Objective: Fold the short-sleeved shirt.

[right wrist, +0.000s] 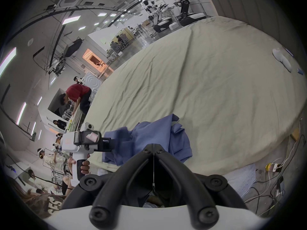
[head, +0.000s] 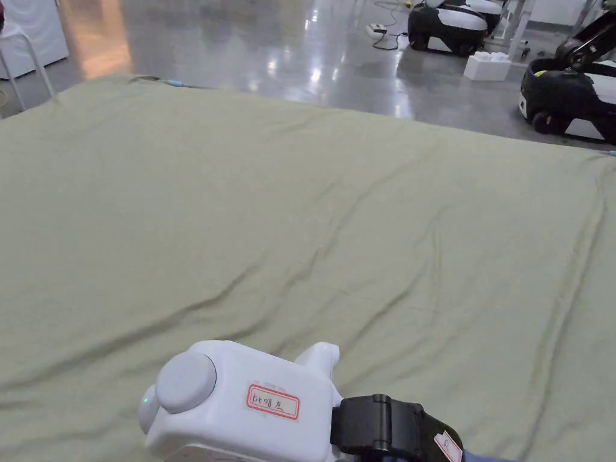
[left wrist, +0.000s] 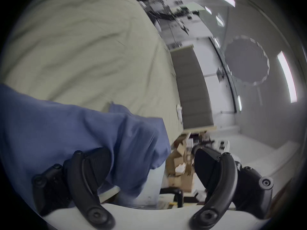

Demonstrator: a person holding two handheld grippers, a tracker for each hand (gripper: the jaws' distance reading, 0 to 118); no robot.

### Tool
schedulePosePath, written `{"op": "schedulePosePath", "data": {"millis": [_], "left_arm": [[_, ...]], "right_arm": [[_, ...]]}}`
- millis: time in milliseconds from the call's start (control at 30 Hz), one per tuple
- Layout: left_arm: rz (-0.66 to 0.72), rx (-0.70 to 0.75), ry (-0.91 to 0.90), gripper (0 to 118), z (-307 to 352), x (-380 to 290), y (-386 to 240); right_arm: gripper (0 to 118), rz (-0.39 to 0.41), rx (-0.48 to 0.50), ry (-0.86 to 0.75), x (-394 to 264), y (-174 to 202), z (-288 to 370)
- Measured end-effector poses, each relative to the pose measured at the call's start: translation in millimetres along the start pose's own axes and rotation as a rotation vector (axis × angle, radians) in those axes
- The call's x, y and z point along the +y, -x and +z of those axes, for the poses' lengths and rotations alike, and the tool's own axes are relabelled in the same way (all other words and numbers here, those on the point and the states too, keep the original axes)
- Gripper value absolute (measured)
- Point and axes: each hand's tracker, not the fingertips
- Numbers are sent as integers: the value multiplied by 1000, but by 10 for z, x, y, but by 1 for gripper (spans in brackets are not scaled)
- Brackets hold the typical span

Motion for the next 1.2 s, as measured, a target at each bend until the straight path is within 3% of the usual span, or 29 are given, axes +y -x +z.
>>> {"op": "schedulePosePath", "data": {"millis": [67,100,200,233,333,467,600,667,767,900,933,967,1000,1033,1100,1200], "left_arm": [[-49,32,5,104,77,-8,-49],[-51,41,-16,91,159,-28,-84],[19,64,-109,14,495,-35,16],[32,105,-140,5,545,-30,46],[57,194,-142,5,453,-66,141],[119,50,8,4,-52,-169,263],[104,115,53,4,-512,-154,414],[127,67,58,1,-613,-118,544],[238,-16,39,1,-410,-104,553],[44,-58,-119,1,464,-194,177],[10,-69,-173,9,740,-210,144],[-21,-52,-217,31,962,-221,149],[-40,-5,-271,68,1195,-237,179],[-46,51,-308,113,1357,-263,216],[-19,179,-370,118,1612,-317,437],[164,139,-257,118,1655,-328,884]], "right_arm": [[2,-4,-4,-1,-15,-12,-10],[2,-3,-3,0,-27,-18,-13],[2,-3,14,13,-66,-36,-34],[2,-4,19,17,-71,-44,-43],[2,0,17,30,-83,-52,-83],[2,-12,15,33,-110,-80,-76],[2,-23,4,27,-120,-107,-44],[2,-26,-4,26,-124,-112,-48],[2,-35,-10,35,-122,-101,-92],[3,-15,-9,53,-100,-11,-134],[3,-11,-8,58,-84,17,-157],[3,-6,-7,62,-70,39,-180],[3,-1,-6,66,-57,65,-210],[3,3,-6,69,-47,89,-236],[3,18,-5,82,-37,158,-296],[3,42,5,109,-44,265,-359]]}}
